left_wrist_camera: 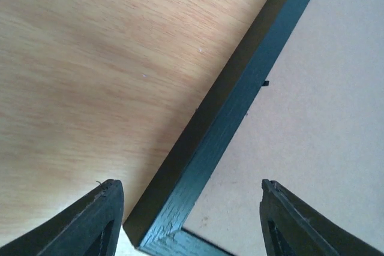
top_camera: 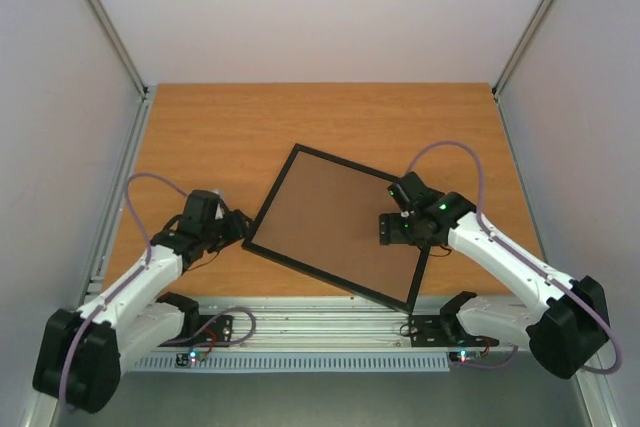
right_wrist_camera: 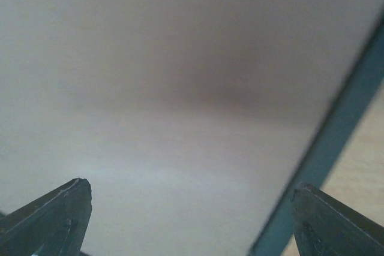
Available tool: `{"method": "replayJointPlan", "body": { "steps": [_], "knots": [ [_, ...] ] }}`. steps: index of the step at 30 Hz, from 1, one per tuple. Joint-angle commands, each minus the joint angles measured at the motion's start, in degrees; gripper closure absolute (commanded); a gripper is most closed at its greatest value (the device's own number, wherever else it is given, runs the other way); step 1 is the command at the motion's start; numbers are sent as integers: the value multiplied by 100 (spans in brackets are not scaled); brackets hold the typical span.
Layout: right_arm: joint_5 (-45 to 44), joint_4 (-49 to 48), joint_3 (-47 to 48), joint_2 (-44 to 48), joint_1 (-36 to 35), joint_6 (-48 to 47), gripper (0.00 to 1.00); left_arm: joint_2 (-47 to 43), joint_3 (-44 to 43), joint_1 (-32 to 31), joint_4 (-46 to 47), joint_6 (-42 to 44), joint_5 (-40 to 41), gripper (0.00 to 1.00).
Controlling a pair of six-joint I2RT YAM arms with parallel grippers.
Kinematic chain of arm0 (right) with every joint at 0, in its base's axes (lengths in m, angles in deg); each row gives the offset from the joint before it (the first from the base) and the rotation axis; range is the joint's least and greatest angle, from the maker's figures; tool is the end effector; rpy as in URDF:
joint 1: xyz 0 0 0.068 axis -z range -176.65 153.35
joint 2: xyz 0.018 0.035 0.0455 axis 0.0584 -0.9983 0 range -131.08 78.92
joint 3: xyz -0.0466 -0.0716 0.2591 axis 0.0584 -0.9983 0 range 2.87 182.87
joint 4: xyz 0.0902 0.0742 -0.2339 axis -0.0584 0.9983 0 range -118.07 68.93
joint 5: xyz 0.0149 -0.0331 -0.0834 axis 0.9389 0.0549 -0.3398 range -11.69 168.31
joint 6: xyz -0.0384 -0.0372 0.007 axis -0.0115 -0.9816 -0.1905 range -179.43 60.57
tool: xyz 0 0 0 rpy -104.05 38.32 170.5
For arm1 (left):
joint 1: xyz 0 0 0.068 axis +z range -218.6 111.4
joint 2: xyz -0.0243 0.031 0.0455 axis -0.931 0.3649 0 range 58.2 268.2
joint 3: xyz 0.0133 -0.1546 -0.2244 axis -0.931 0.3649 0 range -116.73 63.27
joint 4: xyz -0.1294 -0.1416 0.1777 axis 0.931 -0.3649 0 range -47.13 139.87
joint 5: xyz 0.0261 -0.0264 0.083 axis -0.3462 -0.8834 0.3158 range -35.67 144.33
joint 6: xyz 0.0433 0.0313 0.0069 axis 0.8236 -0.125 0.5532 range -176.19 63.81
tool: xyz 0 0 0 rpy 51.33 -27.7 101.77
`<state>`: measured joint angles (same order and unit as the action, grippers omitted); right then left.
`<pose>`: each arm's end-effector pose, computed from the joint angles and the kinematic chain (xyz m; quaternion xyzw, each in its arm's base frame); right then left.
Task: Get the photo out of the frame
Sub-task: Move the photo frame to the center of the board.
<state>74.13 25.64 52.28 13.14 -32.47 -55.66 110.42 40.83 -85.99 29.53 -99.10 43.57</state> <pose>0.1646 0.1155 0.2398 -0.2657 0.9478 0.0246 0.1748 0.1608 -0.0573 0.1689 -0.1755 0.9199 -0.2467 0.2493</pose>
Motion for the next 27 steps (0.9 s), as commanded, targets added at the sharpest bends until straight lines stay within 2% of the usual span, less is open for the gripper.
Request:
{"method": "replayJointPlan", "body": {
  "steps": [1, 6, 9, 16, 22, 27],
  "knots": [
    [-91, 442, -369, 290, 669, 724, 8, 707, -405, -31, -2, 687, 81, 36],
    [215, 196, -870, 636, 1668, 724, 5, 1568, -787, -75, 244, 967, -313, 36],
    [981, -243, -1214, 642, 2225, 628, 7, 1892, -862, -119, 444, 974, -504, 36],
    [1874, -1403, -1398, -259, 2547, 592, 10, 2017, -720, -131, 722, 840, -895, 37],
    [2373, -1884, -662, -1349, 2571, 300, 13, 1844, -501, -142, 771, 742, -933, 37],
    [2791, -2005, 348, -2345, 2571, 62, 15, 1755, -376, -142, 845, 668, -1019, 37]
  ]
}}
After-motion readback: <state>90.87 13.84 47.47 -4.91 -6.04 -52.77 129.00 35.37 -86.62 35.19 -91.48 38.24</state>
